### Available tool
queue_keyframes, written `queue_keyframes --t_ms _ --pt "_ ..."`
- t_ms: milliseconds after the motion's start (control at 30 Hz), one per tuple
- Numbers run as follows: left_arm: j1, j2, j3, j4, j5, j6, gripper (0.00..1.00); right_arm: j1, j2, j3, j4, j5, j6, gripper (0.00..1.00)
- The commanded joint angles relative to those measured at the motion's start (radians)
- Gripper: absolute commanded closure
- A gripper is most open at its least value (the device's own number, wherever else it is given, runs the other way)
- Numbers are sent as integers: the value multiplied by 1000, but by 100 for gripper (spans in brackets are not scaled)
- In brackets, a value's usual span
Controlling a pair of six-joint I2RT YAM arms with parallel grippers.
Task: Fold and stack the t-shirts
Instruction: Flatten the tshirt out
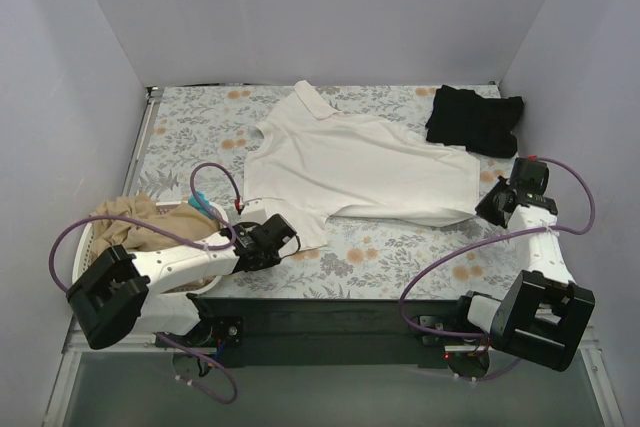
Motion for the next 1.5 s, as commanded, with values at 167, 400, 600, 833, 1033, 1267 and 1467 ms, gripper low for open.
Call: queue_keyframes --t_ms 167,400,600,833,1033,1267,1467 --pt "-1 2 -33 26 2 -25 97 -11 -30 -12 14 -34 -21 99" --pt "-1 -62 50 -55 -39 -12 100 -11 -108 -20 5 -98 -41 99" --pt "3 -209 133 -137 -84 -21 100 -9 -232 -52 -64 -170 -41 99" --pt "5 -379 185 -255 -117 -57 100 -9 -347 -69 -174 -192 -50 99" --pt "6 -490 196 -322 -113 -75 100 -9 -409 -55 -265 -184 -72 99" --pt "5 -562 196 -379 -110 -95 100 -9 -453 -38 -334 -177 -72 99" --pt "6 -594 231 -416 -101 -98 100 -11 -495 -29 -391 -183 -76 99"
